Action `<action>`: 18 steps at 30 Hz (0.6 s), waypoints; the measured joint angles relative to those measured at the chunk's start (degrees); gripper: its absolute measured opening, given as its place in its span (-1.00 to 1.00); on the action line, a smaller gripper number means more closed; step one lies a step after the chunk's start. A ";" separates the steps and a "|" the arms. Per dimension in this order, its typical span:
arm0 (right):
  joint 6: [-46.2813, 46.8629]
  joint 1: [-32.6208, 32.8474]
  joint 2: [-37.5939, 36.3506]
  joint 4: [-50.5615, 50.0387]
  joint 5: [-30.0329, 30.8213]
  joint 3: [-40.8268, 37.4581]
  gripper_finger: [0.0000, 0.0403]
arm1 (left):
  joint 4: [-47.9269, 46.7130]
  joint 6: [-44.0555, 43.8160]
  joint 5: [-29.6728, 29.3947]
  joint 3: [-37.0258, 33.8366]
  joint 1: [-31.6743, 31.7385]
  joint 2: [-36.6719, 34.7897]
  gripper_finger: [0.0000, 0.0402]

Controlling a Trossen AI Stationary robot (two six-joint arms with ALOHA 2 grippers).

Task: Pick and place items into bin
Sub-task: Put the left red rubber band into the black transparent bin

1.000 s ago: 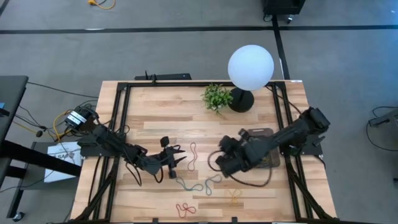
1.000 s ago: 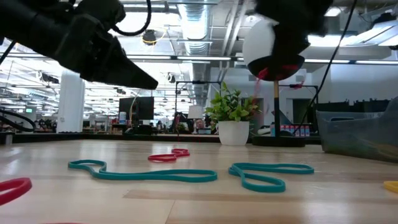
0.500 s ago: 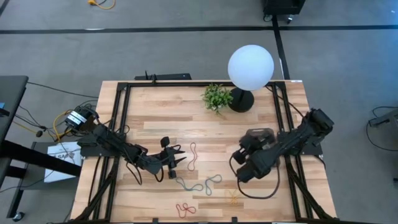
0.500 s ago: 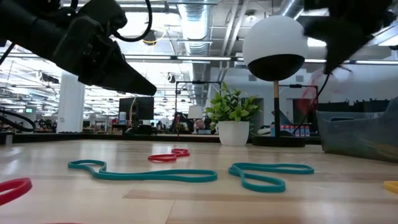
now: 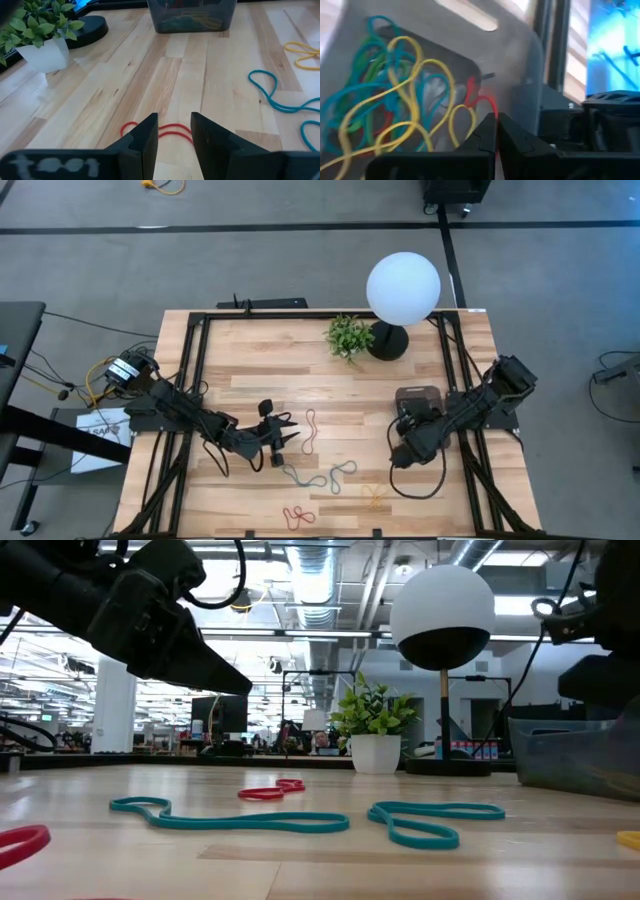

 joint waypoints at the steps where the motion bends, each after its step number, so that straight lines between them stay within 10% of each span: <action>1: -0.04 0.28 0.01 0.45 0.89 0.42 -0.99 | 0.00 0.00 -0.02 0.00 0.02 0.00 -0.46; 18: 0.43 -1.28 0.00 0.34 4.77 2.60 -0.69 | -0.04 -0.83 0.01 0.00 0.02 0.02 -0.46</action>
